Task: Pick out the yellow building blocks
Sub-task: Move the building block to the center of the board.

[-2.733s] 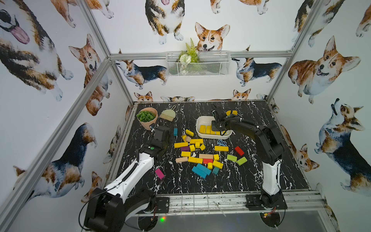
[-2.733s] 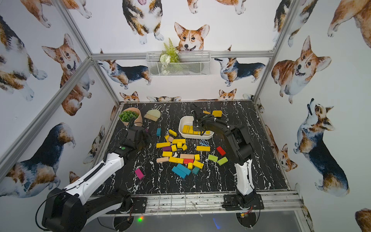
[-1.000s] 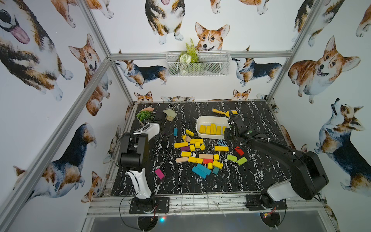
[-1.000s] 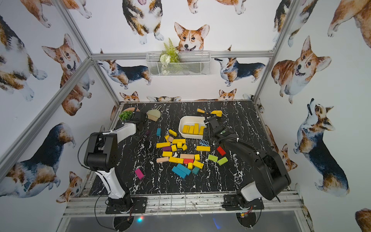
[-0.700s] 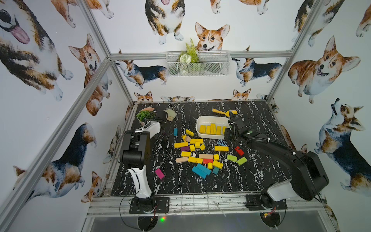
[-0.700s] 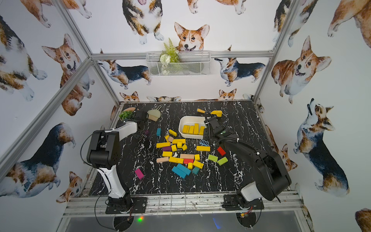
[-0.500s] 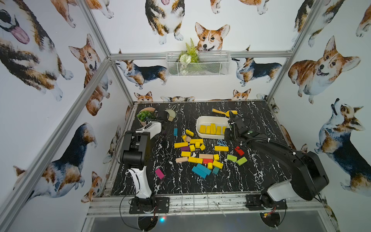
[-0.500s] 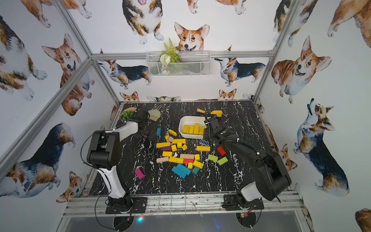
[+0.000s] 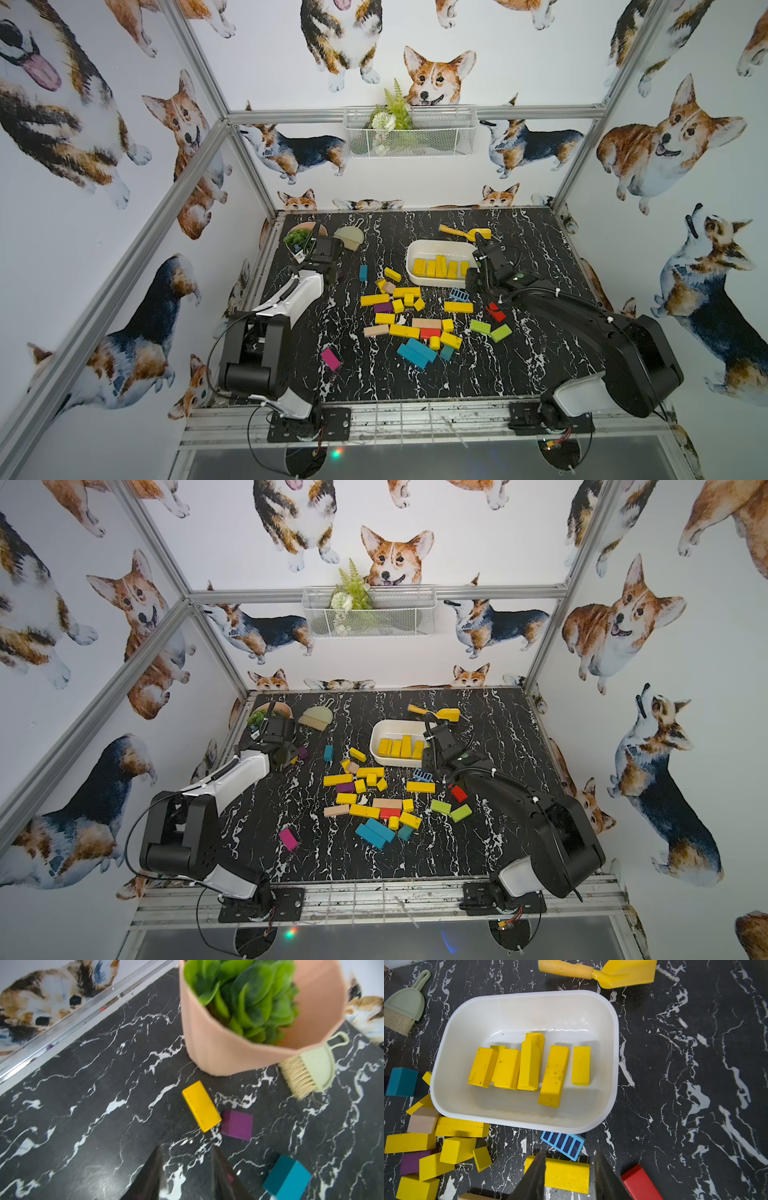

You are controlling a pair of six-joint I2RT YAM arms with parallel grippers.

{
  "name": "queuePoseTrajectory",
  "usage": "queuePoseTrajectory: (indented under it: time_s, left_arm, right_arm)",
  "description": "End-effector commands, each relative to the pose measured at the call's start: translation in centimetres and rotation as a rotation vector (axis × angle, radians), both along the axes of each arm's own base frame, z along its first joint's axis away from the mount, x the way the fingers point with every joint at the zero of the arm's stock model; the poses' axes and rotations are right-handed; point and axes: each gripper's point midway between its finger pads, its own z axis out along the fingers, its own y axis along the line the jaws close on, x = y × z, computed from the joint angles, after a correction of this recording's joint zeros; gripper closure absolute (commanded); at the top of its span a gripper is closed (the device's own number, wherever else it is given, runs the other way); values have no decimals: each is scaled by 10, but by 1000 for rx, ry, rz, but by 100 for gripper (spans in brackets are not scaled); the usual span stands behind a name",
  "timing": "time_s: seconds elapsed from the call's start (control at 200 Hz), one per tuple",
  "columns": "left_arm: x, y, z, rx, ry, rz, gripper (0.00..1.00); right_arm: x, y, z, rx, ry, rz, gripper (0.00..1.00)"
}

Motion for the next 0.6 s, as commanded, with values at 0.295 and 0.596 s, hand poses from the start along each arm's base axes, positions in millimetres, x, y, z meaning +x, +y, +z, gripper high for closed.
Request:
queuePoseTrajectory:
  time_s: [0.295,0.596]
  left_arm:
    - [-22,6,-42,-234,73,-185,57]
    - [-8,46,-46,-549,-145,57,66]
  right_arm:
    - [-1,-1,5,12,-28,2,59]
    - [-6,-3,6,8,-27,20,59]
